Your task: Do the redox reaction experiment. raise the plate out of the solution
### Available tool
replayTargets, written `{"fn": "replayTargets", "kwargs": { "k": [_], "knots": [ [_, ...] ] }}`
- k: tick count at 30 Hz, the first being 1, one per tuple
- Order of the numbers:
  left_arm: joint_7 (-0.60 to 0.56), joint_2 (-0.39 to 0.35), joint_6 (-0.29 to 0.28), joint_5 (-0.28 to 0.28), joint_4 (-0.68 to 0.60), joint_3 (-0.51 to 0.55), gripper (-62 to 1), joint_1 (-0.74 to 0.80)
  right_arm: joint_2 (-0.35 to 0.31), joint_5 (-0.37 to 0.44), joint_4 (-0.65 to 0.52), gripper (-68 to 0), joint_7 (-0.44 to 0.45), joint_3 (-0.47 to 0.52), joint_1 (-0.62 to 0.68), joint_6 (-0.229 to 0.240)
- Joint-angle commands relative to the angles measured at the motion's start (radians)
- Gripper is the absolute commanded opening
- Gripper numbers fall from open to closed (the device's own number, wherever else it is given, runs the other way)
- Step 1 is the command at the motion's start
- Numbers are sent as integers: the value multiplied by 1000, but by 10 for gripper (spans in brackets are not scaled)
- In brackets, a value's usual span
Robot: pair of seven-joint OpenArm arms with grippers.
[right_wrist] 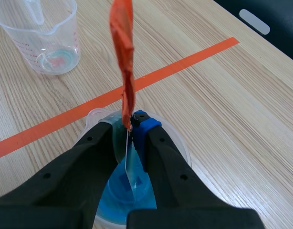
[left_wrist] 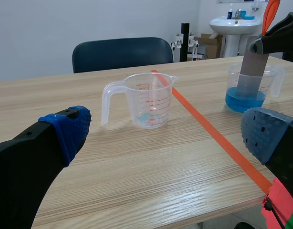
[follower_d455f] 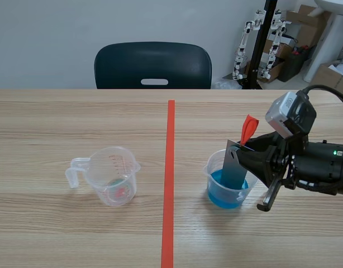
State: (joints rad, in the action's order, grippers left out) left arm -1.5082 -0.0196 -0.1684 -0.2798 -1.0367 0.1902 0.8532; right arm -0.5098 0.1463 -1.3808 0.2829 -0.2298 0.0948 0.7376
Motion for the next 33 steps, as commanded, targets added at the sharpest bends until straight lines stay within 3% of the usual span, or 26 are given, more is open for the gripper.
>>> {"fn": "replayTargets", "kwargs": {
  "k": [1,10,15,24,33],
  "knots": [
    [-46,0,-2,6,-16,1,14,8,-11,11,-13,-669,11,0,-12,8],
    [-46,0,-2,3,-16,1,14,8,-11,11,-13,-669,11,0,-12,8],
    [-46,0,-2,-51,-16,1,14,8,-11,11,-13,-669,11,0,-12,8],
    [-46,-1,-2,-50,-16,1,14,8,-11,11,-13,-669,11,0,-12,8],
    [-46,-77,-2,-53,-16,0,14,8,-21,12,-14,-669,11,0,-30,8]
  ]
}}
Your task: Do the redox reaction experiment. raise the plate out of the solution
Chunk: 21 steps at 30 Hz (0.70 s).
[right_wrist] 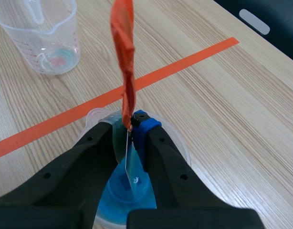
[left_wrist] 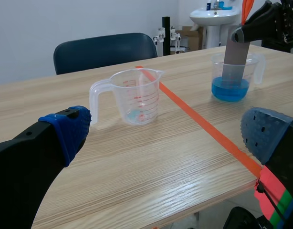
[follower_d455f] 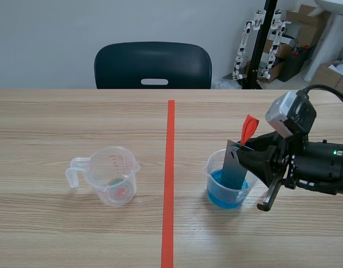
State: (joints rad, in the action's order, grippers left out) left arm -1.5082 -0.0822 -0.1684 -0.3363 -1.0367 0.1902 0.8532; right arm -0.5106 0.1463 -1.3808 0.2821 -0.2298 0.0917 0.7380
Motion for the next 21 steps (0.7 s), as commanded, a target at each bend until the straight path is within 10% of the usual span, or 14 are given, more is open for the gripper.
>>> {"fn": "replayTargets", "kwargs": {
  "k": [1,7,17,21],
  "knots": [
    [-46,-28,-2,-11,-16,-1,14,8,-26,20,-16,-669,13,0,-32,8],
    [-46,-114,-2,-138,-26,-36,14,-9,-89,116,-85,-669,10,0,-39,8],
    [-46,-233,-6,-139,-53,-133,14,-51,-179,392,-244,-669,-209,0,-39,8],
    [-46,-266,-193,-81,-124,-138,14,-62,-213,521,-292,-669,-309,0,-39,8]
  ]
}}
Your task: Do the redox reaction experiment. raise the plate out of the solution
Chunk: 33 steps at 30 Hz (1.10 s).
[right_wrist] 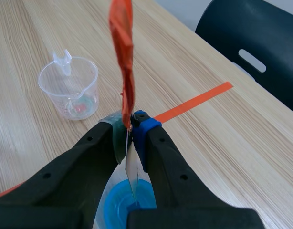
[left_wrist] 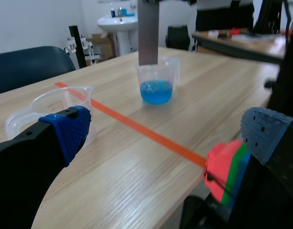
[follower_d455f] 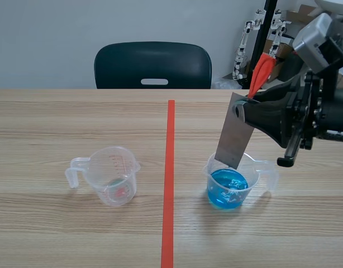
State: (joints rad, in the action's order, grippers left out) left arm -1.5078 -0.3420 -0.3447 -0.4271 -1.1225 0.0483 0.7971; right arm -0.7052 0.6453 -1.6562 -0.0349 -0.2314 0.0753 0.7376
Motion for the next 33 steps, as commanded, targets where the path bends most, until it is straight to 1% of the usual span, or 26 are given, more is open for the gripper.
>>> {"fn": "replayTargets", "kwargs": {
  "k": [1,3,4,5,7,10,12,14,15,16,17,21,25,26,28,33],
  "knots": [
    [-46,-16,-75,16,-65,4,14,-9,-27,54,-31,-669,-19,2,-22,8],
    [-46,-34,-170,16,-119,5,14,-18,-50,126,-61,-669,-76,2,-22,8],
    [-46,-43,-208,15,-145,5,14,-22,-63,164,-77,-669,-106,2,-22,8],
    [-34,-52,-241,15,-173,5,-27,-26,-79,203,-93,-669,-134,2,-22,8],
    [14,-66,-292,15,-223,5,-159,-36,-110,271,-125,-669,-185,3,-23,8],
    [84,-76,-333,10,-289,5,-352,-53,-167,354,-168,-669,-227,4,-23,8],
    [121,-77,-351,7,-325,11,-472,-63,-205,402,-190,-669,-245,13,-23,8],
    [139,-77,-351,-12,-349,13,-573,-77,-240,437,-207,-669,-253,30,-23,8],
    [161,-77,-351,-16,-359,13,-592,-86,-256,454,-214,-669,-260,40,-23,8],
    [186,-77,-351,-15,-368,13,-591,-99,-272,474,-222,-669,-268,52,-23,8],
    [212,-77,-351,-11,-374,13,-591,-111,-286,489,-230,-669,-276,64,-23,-2],
    [297,-74,-351,-4,-385,13,-591,-172,-326,530,-257,-669,-290,107,-23,-17],
    [425,-68,-351,0,-404,7,-590,-240,-340,562,-263,-669,-312,142,-23,-84],
    [464,-62,-351,8,-408,7,-590,-261,-340,568,-263,-669,-324,149,-23,-91],
    [545,-47,-351,28,-414,7,-590,-302,-340,589,-263,-669,-350,160,-23,-91],
    [665,-35,-351,117,-414,-32,-590,-391,-340,634,-263,-669,-399,188,-26,-91]
  ]
}}
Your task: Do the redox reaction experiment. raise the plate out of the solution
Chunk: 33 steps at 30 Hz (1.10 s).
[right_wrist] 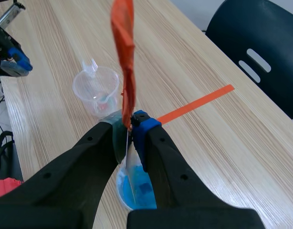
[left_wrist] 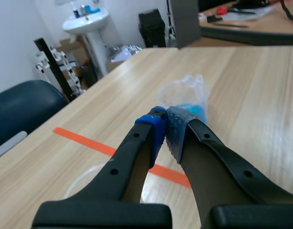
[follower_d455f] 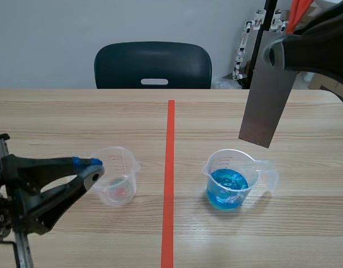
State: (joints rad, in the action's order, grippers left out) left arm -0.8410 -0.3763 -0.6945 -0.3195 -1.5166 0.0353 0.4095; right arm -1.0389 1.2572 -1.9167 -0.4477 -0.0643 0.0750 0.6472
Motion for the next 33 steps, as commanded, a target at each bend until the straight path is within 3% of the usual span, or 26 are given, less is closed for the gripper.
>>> {"fn": "replayTargets", "kwargs": {
  "k": [1,8,13,16,21,33],
  "knots": [
    [33,-1,-2,31,-20,-35,-590,-25,-6,36,-2,-669,2,28,-27,-5],
    [341,2,-2,198,-20,-149,-590,-172,-6,106,-2,-669,-97,46,-91,-9],
    [559,56,-2,287,-20,-184,-590,-259,-5,109,-2,-669,-100,46,-95,-12],
    [624,92,-2,341,-20,-204,-590,-297,-5,109,-2,-669,-102,46,-95,-12],
    [719,136,-2,346,-19,-252,-590,-336,-5,109,-2,-669,-114,46,-95,-12],
    [791,208,-2,354,-2,-310,-590,-397,-5,108,-2,-669,-131,46,-95,-12]
  ]
}}
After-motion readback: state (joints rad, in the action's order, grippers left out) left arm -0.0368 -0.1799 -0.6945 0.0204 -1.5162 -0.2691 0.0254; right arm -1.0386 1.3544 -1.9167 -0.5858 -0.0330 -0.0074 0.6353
